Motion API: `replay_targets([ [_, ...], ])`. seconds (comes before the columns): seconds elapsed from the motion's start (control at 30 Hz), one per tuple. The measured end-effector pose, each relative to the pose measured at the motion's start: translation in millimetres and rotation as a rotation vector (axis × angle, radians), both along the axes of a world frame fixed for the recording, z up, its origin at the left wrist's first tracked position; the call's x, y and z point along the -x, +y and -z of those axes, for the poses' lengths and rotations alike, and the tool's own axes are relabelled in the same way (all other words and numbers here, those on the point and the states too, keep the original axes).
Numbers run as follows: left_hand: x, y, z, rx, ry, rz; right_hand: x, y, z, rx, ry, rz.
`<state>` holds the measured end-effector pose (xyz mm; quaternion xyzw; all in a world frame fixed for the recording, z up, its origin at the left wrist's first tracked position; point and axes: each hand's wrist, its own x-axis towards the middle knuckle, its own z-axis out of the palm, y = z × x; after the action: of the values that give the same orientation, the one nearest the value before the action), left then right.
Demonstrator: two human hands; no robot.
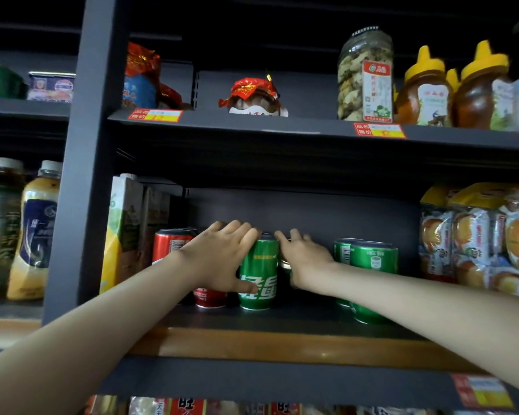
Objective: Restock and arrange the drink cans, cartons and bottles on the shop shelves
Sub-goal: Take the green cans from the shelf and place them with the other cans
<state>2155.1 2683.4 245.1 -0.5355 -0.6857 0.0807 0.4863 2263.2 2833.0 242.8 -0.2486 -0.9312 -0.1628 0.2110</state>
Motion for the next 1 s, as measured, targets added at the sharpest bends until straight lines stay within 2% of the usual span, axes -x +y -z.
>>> replay_targets([
  [0.2,-12,-4,-4,0.055,-0.109,-0.088,-30,-11,-6,0.035,0.135,0.01],
  [0.33,-22,-7,-8,0.018,-0.12,-0.113,-62,-24,-11,0.049,0.296,-0.063],
  [0.47,-52,-20,-9,-0.107,-0.263,-0.013,-98,-48,-5,0.044,0.516,-0.194],
  [0.6,-94,-50,6,-0.302,-0.488,0.202,-130,-74,13,0.105,0.724,-0.332],
  [0.7,-133,-82,38,-0.538,-0.763,0.338,-157,-97,38,0.265,0.893,-0.462],
  [0.77,-160,-103,71,-0.627,-1.028,0.375,-175,-113,67,0.502,0.969,-0.545],
  [0.9,-199,-135,157,-0.45,-1.718,0.524,-206,-152,142,1.085,0.991,-0.788],
  [1.0,-223,-152,227,-0.53,-2.004,0.645,-219,-175,211,1.433,0.926,-0.802],
])
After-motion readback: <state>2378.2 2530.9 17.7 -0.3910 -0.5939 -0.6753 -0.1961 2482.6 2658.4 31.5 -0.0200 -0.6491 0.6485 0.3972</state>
